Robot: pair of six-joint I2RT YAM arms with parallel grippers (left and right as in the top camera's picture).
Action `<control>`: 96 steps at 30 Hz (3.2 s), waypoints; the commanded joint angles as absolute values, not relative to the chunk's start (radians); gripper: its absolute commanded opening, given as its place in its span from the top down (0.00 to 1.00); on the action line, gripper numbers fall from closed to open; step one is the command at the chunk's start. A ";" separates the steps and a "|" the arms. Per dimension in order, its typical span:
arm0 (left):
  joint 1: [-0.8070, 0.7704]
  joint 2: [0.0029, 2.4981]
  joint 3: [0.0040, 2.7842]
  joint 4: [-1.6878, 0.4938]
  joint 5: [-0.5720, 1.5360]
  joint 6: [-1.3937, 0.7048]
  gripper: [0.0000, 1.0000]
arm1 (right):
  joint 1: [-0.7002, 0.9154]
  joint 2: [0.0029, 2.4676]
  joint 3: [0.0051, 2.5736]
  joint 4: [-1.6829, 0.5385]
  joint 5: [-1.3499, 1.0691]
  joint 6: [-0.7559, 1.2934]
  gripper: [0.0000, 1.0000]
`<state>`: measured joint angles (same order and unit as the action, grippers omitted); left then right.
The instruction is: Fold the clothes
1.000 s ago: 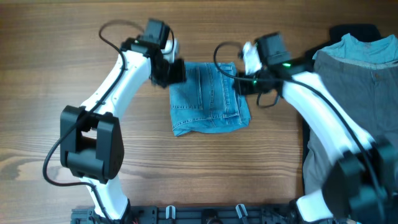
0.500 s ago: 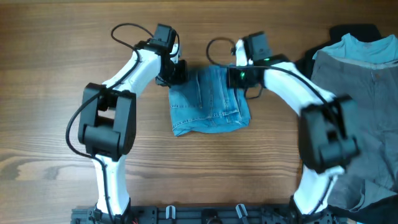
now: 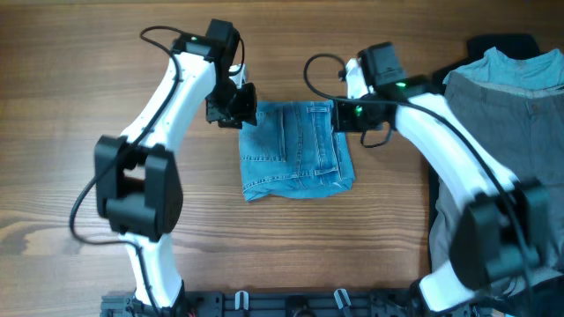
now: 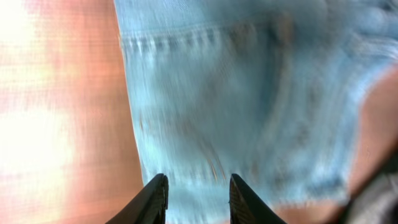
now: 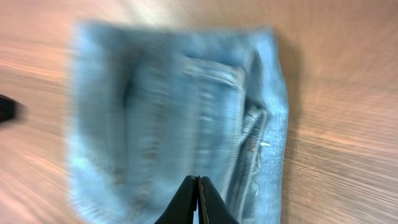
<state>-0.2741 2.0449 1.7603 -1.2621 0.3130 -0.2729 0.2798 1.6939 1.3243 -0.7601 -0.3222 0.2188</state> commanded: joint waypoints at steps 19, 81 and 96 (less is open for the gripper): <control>-0.170 1.993 1.191 -0.575 0.269 -0.463 0.96 | 0.279 1.532 1.327 -0.842 -0.258 0.202 0.89; -0.273 1.916 1.005 -0.500 0.373 -0.703 0.96 | 0.300 2.133 1.325 -0.616 -0.392 0.047 0.96; 0.339 1.718 1.391 -0.739 0.378 -0.299 0.96 | 0.300 1.576 1.341 -0.772 -0.392 0.012 0.96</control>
<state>0.1917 1.7309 1.3727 -0.7906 0.3798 -0.4191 0.3023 1.5848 1.3380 -0.7704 -0.4030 -0.0013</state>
